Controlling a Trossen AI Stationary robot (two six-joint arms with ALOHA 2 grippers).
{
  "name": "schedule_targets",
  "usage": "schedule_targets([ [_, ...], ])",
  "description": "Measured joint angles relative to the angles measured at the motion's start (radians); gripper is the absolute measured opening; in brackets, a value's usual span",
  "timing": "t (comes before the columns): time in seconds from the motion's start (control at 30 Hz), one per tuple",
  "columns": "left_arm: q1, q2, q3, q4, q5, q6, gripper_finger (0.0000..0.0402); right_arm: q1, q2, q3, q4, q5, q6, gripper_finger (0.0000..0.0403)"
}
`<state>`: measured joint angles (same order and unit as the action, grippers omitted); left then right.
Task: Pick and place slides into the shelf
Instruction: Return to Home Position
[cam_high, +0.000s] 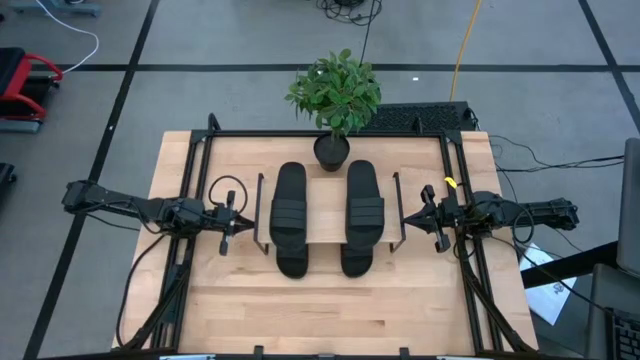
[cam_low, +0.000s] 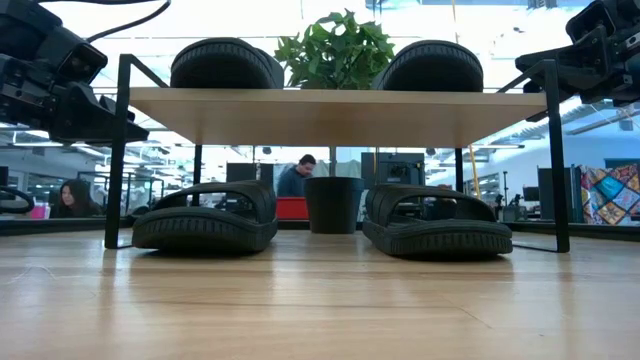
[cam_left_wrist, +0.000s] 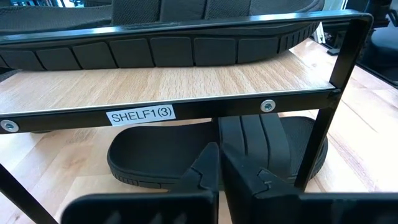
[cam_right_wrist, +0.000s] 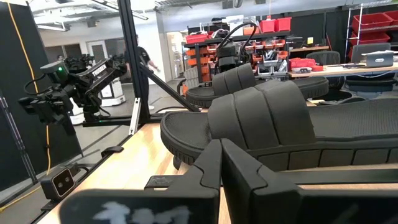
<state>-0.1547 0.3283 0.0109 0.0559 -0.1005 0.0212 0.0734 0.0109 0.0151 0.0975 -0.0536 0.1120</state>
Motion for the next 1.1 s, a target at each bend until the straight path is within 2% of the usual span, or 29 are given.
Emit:
schedule_targets([
  [0.23,0.0,0.0,0.0,0.0,0.0,0.0,0.0028,0.0,0.0,0.0,0.0,0.0,0.0,0.0],
  [0.63,0.0,0.0,0.0,0.0,0.0,0.0,0.0002,0.0,0.0,0.0,0.0,0.0,0.0,0.0],
  [0.93,0.0,0.0,0.0,0.0,0.0,0.0,0.0027,0.0,0.0,0.0,0.0,0.0,0.0,0.0],
  [1.1,0.0,0.0,0.0,0.0,0.0,0.0,0.0024,0.0,0.0,0.0,0.0,0.0,0.0,0.0],
])
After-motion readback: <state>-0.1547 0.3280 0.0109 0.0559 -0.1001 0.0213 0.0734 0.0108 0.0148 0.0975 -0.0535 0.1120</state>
